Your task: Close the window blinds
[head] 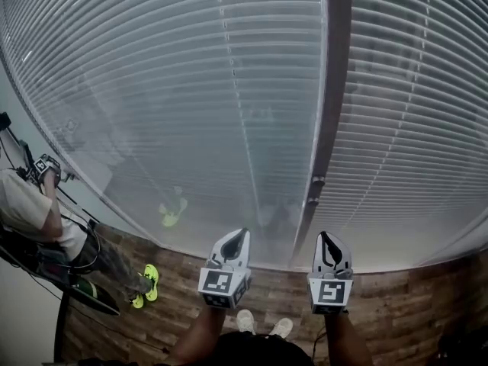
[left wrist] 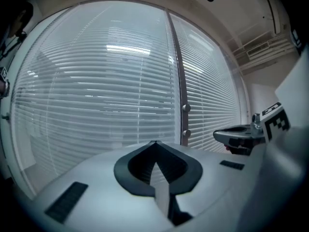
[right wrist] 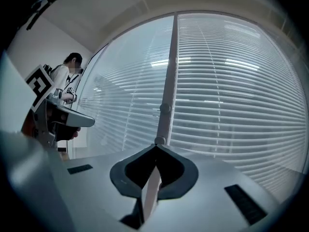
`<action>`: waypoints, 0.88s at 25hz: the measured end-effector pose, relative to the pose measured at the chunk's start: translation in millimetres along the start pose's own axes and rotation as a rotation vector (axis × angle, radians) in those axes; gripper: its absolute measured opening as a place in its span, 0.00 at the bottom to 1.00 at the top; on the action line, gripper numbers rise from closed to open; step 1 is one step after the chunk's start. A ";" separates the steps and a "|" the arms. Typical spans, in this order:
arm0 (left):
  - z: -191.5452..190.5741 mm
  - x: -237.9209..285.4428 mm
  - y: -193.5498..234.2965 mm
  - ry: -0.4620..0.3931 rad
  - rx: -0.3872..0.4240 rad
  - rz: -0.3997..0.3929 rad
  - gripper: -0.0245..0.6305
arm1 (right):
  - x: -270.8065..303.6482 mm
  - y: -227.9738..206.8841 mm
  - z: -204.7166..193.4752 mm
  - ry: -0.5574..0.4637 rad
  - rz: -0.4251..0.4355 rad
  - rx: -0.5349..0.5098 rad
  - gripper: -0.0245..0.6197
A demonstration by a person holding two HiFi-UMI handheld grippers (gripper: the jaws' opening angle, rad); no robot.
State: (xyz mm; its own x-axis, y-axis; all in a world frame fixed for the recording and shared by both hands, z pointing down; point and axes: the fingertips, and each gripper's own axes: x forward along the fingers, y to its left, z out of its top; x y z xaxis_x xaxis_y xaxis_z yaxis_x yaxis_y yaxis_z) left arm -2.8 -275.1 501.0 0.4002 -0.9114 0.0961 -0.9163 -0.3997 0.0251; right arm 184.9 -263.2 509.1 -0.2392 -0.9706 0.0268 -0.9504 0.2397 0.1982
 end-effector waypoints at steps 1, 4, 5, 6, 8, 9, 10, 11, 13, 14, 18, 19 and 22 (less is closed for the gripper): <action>-0.2 -5.4 2.8 0.001 -0.001 0.011 0.04 | -0.7 0.8 0.2 -0.001 0.000 0.002 0.04; -7.7 -21.4 10.3 0.028 -0.016 0.039 0.04 | -4.5 5.3 -1.1 -0.004 -0.007 0.017 0.04; -10.2 -25.9 12.4 0.040 -0.021 0.048 0.04 | -6.5 7.3 -1.7 -0.004 -0.010 0.027 0.04; -11.6 -29.1 13.6 0.047 -0.024 0.052 0.04 | -8.6 9.3 -1.1 -0.007 -0.013 0.034 0.04; -11.7 -32.9 12.7 0.044 -0.022 0.043 0.04 | -14.0 14.5 3.0 -0.021 -0.017 0.039 0.04; -11.2 -33.3 11.2 0.040 -0.020 0.034 0.04 | -16.5 17.3 4.8 -0.027 -0.019 0.038 0.04; -10.8 -32.6 9.5 0.037 -0.018 0.023 0.04 | -17.9 19.9 5.5 -0.030 -0.021 0.036 0.04; -10.8 -31.2 8.0 0.036 -0.017 0.014 0.04 | -18.2 22.0 5.1 -0.029 -0.022 0.037 0.04; -13.1 -28.9 6.2 0.039 -0.017 -0.001 0.04 | -18.5 25.2 1.8 -0.019 -0.025 0.039 0.04; -15.7 -29.7 5.9 0.042 -0.018 -0.007 0.04 | -19.8 27.2 0.1 -0.014 -0.028 0.038 0.04; -24.0 -50.3 11.6 0.044 -0.021 -0.021 0.04 | -32.5 45.0 9.5 -0.026 -0.041 0.032 0.04; -23.6 -58.3 15.4 0.039 -0.021 -0.021 0.04 | -37.4 52.2 15.5 -0.033 -0.045 0.041 0.04; -19.4 -84.2 26.5 0.012 -0.023 -0.022 0.04 | -55.1 74.7 26.4 -0.020 -0.063 0.065 0.04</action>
State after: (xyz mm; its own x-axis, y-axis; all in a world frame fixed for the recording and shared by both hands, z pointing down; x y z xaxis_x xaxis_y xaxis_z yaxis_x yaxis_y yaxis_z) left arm -61.2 -207.1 512.9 0.4205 -0.9010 0.1068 -0.9073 -0.4175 0.0502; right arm 121.8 -191.3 496.6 -0.1820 -0.9833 -0.0036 -0.9745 0.1799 0.1344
